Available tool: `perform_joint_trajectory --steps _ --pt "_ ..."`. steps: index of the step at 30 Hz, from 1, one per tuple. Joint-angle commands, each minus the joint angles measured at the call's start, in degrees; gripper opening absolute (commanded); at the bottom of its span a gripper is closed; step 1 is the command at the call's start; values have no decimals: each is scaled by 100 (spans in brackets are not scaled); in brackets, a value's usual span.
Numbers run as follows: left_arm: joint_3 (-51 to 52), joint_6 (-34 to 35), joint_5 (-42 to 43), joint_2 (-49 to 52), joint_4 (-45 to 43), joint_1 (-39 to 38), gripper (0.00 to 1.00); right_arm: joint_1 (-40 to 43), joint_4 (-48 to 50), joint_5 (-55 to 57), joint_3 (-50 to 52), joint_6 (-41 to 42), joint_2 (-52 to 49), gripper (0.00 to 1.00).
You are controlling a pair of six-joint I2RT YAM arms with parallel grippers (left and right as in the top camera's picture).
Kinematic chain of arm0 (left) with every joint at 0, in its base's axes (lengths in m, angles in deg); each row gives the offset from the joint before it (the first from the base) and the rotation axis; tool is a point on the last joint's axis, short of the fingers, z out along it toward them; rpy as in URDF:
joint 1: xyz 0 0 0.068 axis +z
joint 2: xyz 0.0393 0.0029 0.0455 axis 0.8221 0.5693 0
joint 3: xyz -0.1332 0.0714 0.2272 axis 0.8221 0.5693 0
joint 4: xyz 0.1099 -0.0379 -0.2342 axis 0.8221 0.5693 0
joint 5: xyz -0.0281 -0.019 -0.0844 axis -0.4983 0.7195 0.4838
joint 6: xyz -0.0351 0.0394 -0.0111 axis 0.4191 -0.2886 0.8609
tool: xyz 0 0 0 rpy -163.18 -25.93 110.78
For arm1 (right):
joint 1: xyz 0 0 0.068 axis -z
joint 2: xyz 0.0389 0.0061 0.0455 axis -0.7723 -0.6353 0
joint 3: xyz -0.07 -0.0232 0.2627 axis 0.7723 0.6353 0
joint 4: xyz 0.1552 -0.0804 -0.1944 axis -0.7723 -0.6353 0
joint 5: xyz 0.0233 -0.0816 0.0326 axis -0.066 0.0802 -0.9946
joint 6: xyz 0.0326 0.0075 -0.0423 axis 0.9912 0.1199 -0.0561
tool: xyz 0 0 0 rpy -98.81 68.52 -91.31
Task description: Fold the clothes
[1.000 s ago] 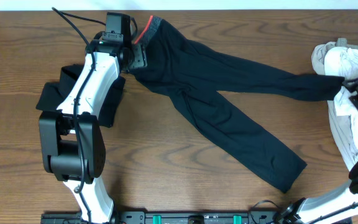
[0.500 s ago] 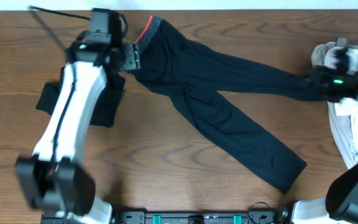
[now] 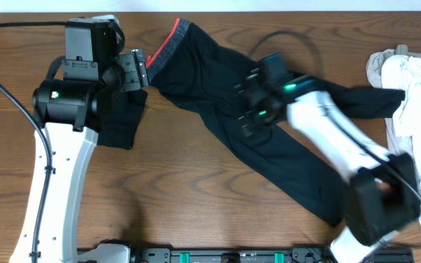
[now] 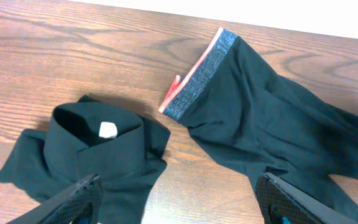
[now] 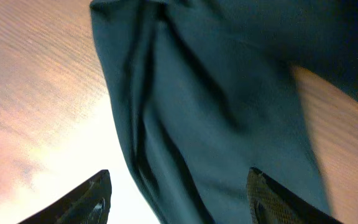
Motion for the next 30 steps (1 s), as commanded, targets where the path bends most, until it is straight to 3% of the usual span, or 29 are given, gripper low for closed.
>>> perform_joint_trajectory --steps 1,11,15,17,23,30 --pt "-61 -101 -131 -31 76 37 80 -404 339 494 -28 55 -492 67" --pt "-61 -103 -179 -31 94 37 81 -879 1174 494 -28 407 -1128 66" --pt "-61 -103 -192 -31 94 37 81 -997 1239 496 -28 671 -1257 61" --pt "-61 -103 -192 -31 94 37 81 -1067 1241 494 -28 728 -1318 52" --pt "-61 -127 -192 -31 98 37 81 -1163 1189 584 -39 750 -1290 6" --pt "-59 -146 -192 -9 164 37 81 -702 516 271 -155 691 -549 1"
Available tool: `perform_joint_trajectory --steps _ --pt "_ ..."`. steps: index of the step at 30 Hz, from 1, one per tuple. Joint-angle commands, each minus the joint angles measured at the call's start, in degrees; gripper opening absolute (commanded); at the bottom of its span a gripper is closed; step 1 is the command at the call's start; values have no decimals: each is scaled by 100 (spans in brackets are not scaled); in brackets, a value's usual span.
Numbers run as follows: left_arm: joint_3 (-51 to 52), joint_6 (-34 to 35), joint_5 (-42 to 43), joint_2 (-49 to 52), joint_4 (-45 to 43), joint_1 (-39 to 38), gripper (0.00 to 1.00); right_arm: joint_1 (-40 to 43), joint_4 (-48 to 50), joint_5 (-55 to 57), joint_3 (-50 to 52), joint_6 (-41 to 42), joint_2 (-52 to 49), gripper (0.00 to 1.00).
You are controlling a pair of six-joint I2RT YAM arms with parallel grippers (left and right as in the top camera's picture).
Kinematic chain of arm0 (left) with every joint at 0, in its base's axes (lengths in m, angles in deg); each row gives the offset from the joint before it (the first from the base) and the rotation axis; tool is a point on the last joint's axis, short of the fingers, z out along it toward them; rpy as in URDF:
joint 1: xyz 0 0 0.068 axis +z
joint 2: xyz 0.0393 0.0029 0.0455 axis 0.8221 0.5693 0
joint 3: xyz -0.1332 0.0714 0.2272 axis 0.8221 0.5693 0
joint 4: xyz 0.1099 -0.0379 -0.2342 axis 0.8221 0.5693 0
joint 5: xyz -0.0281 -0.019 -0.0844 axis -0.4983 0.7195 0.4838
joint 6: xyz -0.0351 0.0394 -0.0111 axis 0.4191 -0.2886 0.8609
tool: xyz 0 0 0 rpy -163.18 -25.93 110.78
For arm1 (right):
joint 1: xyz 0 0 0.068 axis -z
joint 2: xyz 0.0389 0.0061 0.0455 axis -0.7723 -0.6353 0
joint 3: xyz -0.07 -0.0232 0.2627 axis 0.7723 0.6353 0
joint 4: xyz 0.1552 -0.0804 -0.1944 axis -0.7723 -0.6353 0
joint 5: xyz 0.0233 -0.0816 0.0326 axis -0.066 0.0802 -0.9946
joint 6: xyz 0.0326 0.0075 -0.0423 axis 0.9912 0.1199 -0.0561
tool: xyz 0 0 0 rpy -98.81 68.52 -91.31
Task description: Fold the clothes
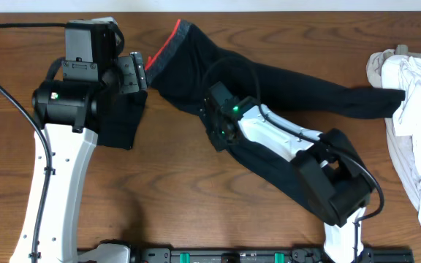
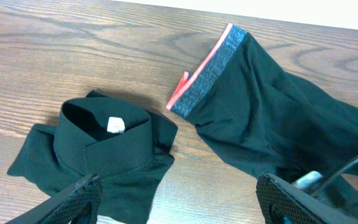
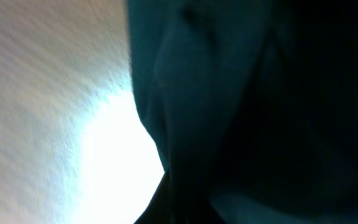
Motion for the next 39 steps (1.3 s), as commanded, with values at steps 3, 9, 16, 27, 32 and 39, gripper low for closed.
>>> perform_joint_trajectory --steps 3,9,16,27,32,39 --pt "-31 -63 -70 -4 37 37 81 538 -304 -308 -111 -52 1005 1" --pt "15 -63 -70 13 35 37 81 984 -435 -1499 -111 -243 1768 1" --pt "15 -63 -70 61 59 37 81 977 -745 -1416 -111 -306 1932 1" --pt "369 -55 634 815 424 35 80 1008 -839 -1115 -111 -348 1932 1" --pt "704 -140 1154 1460 -251 -13 80 1019 -848 -992 -111 -345 1932 1" --pt "769 -313 1161 2677 -807 -293 80 1019 -855 -990 -111 -348 1932 1"
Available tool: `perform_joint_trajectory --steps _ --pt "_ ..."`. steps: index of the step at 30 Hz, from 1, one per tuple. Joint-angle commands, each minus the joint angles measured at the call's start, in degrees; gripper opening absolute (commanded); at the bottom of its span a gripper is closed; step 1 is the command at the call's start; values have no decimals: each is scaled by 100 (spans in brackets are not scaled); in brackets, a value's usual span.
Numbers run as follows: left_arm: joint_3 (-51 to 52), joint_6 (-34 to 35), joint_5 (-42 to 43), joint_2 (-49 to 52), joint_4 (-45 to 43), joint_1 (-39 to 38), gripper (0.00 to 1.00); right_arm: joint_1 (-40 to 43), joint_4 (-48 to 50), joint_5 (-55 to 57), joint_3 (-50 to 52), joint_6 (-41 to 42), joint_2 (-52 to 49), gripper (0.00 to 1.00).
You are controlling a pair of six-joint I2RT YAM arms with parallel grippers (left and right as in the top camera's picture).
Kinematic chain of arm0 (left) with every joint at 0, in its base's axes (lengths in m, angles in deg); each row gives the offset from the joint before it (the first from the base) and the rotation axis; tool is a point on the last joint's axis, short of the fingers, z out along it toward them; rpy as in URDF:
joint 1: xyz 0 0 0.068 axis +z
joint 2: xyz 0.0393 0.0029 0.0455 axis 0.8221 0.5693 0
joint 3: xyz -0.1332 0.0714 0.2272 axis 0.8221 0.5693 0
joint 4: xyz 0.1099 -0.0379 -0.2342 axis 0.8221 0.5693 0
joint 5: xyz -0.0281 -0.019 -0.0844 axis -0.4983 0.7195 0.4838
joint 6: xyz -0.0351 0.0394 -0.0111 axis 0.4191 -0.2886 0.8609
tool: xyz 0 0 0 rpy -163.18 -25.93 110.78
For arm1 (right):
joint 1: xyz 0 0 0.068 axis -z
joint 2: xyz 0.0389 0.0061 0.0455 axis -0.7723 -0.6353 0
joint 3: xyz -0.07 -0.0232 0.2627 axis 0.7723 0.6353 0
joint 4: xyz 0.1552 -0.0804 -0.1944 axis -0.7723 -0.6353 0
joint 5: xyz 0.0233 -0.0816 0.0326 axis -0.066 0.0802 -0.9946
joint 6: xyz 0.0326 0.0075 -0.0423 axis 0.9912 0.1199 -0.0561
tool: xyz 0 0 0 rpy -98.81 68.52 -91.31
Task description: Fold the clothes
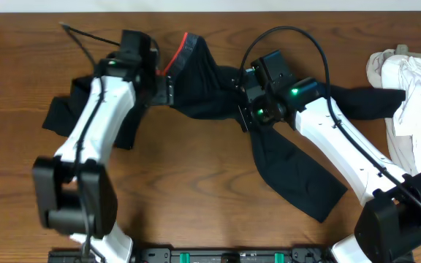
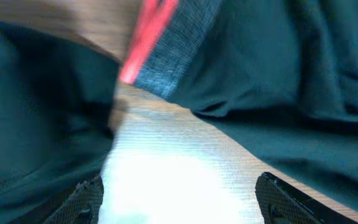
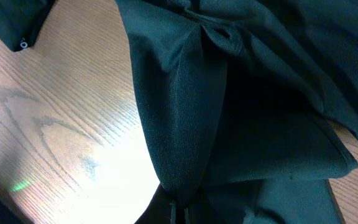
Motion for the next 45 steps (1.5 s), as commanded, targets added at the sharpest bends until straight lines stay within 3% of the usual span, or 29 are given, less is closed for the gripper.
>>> perform_joint_trajectory --steps 1,16,18,19,21,24,26,35,45 --pt "22 -120 125 549 -245 -129 81 22 -11 37 -46 -83 35 1" --pt "22 203 122 1827 -1478 -181 85 22 -125 39 -46 -83 35 9" --pt "22 201 118 1849 -1580 -179 75 22 -210 168 -46 -83 35 19" --pt "22 201 107 1849 -1633 -179 57 22 -282 321 -46 -83 35 28" --pt "4 197 101 1836 -1668 -179 38 37 -466 721 -46 -76 35 43" --pt "-48 197 101 1825 -1628 -155 21 199 -776 1285 -46 273 35 50" --pt "-52 197 101 1781 -1615 -127 15 435 -990 1292 -46 461 35 50" --pt "-59 177 52 1115 -1449 162 11 1646 -2752 885 63 673 35 51" --pt "-59 15 -262 -129 -1237 573 9 1631 -2959 636 1054 885 35 54"
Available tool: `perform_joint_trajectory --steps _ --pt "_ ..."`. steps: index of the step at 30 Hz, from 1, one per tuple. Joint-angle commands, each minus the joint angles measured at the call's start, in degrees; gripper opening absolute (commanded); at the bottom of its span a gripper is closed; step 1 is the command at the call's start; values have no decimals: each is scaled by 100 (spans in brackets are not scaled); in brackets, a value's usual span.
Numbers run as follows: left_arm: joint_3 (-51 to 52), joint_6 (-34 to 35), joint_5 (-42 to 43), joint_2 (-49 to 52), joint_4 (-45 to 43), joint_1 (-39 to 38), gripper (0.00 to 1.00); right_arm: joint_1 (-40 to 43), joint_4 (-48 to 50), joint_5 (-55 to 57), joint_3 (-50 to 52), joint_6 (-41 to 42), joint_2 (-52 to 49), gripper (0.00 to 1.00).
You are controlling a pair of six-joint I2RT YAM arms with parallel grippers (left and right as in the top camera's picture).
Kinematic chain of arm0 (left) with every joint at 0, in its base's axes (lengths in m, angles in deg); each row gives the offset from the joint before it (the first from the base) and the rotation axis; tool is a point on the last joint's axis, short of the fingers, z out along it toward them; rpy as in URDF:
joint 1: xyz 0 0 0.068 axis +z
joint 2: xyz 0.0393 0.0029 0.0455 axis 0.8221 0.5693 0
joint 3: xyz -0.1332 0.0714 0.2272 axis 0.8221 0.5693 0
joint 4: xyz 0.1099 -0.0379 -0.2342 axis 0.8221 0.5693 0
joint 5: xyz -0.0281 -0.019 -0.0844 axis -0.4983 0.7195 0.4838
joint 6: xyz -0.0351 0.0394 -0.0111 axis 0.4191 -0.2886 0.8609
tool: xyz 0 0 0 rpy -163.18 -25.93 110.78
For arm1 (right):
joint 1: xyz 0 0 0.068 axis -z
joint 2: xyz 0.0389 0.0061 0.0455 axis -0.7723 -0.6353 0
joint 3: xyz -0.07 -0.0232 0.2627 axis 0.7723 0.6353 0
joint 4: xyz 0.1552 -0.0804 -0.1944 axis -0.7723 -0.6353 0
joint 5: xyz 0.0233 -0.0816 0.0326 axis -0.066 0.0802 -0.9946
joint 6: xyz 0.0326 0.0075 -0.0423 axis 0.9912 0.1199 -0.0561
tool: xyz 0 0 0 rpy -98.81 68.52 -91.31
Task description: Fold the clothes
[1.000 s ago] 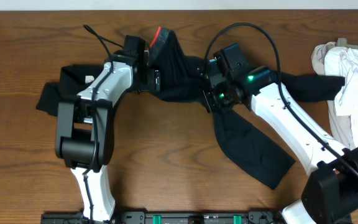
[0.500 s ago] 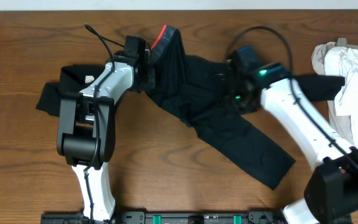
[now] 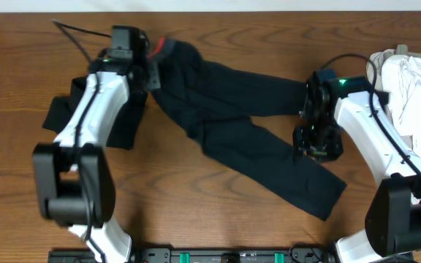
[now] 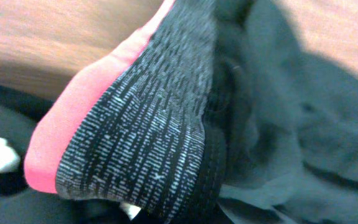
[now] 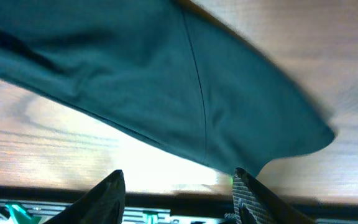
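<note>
Black pants (image 3: 229, 135) lie across the table's middle, with one leg running right and the other slanting to the lower right. Their red and grey waistband (image 3: 161, 48) is at the top left and fills the left wrist view (image 4: 142, 137). My left gripper (image 3: 150, 71) is shut on the waistband, and its fingers are hidden by the cloth. My right gripper (image 3: 309, 142) is open just above the lower leg (image 5: 185, 87), close to the end of the upper leg. Nothing is between its fingers (image 5: 107, 199).
A folded black shirt (image 3: 63, 115) lies under my left arm at the left. A heap of white and beige clothes (image 3: 408, 80) sits at the right edge. The rail with green marks (image 3: 196, 256) runs along the front edge.
My right gripper has let go of the bunched pants fabric and now stands open further right. My left gripper has shut on the waistband. The pants lie flatter and further left.
My left gripper first hung open over the folded shirt while my right arm crossed the pants. Then the right gripper was down on the pants' middle. Then it held bunched fabric with the left open beside the waistband. Now the left holds the waistband and the right is open.
</note>
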Motion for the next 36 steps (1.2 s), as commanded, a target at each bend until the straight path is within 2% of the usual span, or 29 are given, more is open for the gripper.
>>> perform_joint_trajectory --steps 1,10,21,28,36 --pt "-57 -223 -256 -385 52 81 9 -90 50 -289 463 157 35 55" --pt "-55 -341 -343 -525 208 79 9 -136 337 -549 1534 166 35 55" --pt "-55 -404 -385 -527 212 79 9 -153 1248 -581 2771 1305 35 55" --pt "-55 -404 -385 -527 214 79 10 -131 1919 -468 2885 1674 35 49" --pt "-55 -404 -385 -527 221 79 10 111 2131 -271 2874 1895 42 53"
